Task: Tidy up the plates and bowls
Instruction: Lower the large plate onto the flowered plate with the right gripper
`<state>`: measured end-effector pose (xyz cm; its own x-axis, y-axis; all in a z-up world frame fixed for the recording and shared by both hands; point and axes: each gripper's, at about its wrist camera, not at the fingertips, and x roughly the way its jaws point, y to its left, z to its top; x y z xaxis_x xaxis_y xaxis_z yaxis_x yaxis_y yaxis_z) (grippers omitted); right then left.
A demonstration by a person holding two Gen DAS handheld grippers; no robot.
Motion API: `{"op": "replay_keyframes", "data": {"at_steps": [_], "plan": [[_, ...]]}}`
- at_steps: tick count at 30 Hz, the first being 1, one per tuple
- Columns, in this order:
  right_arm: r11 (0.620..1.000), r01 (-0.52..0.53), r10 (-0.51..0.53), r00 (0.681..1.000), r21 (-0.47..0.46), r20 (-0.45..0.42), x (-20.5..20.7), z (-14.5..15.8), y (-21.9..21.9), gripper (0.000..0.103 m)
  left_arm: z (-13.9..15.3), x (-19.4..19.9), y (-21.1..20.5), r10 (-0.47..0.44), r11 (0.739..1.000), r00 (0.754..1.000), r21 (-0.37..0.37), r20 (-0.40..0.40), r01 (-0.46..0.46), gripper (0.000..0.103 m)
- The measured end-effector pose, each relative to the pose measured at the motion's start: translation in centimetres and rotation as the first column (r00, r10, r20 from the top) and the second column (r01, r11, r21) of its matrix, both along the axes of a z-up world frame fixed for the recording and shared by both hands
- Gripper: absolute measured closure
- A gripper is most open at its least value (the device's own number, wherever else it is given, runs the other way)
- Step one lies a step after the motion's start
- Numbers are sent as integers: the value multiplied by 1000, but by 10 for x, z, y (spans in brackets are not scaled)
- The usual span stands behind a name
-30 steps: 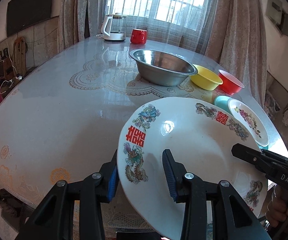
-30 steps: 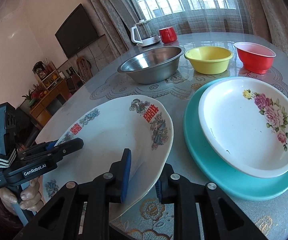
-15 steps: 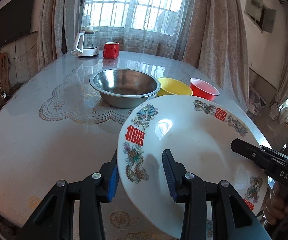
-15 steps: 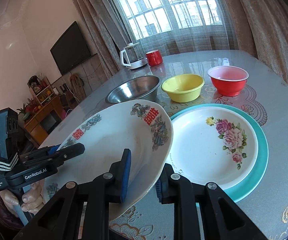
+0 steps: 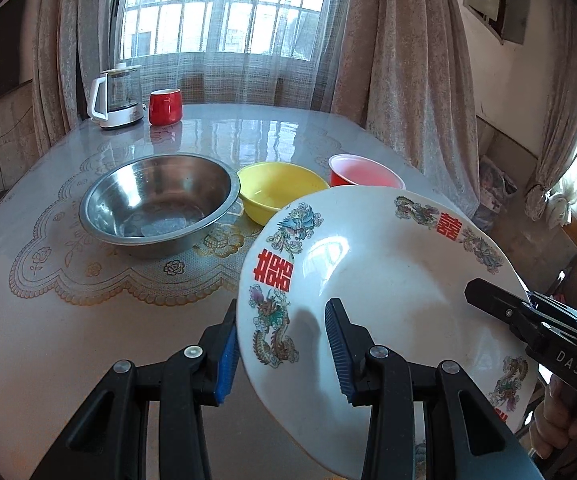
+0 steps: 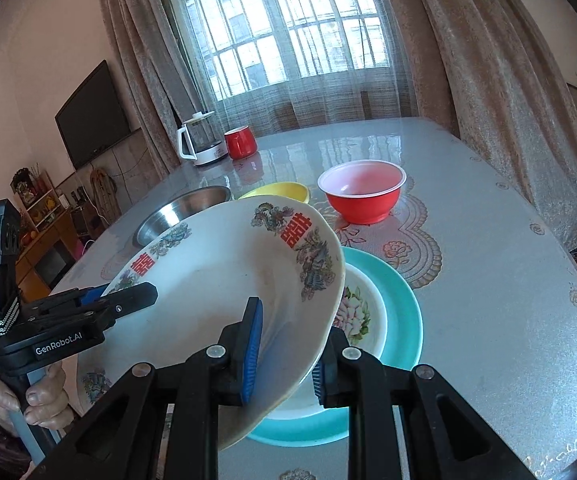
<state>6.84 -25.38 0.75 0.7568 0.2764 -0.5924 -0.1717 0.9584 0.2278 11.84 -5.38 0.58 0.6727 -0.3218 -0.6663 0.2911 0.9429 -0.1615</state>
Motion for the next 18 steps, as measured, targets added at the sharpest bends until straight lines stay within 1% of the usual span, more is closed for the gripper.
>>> {"op": "replay_keyframes", "data": {"at_steps": [4,9,11,12,13,14,16,17,18], "plan": [[999,42,-42,999,-7,-26,10,-6,-14,82,-6,10,-16,-11,1000,1000,8,-14,11,63],[996,76,-78,995,-46,-56,20,-19,-21,82,-17,20,-28,-12,999,999,31,-35,13,63],[994,90,-94,994,-60,-63,22,-25,-23,81,-17,18,-33,-23,999,1000,46,-2,23,63],[994,96,-100,993,-55,-68,22,-27,-26,81,-15,17,-36,-49,998,999,38,13,48,67],[993,102,-105,992,-52,-73,22,-30,-29,81,-12,14,-40,-87,996,996,23,26,87,67],[994,99,-103,992,-53,-78,23,-32,-29,81,-7,9,-45,-106,994,993,37,54,104,67],[994,92,-97,991,-55,-90,21,-36,-29,81,-1,-1,-53,-110,990,987,101,117,98,67],[995,87,-91,992,-48,-89,20,-37,-28,81,1,-4,-54,-112,990,986,99,121,100,67],[996,86,-89,992,-39,-90,20,-38,-29,81,3,-5,-51,-116,991,987,77,114,107,67]]}}
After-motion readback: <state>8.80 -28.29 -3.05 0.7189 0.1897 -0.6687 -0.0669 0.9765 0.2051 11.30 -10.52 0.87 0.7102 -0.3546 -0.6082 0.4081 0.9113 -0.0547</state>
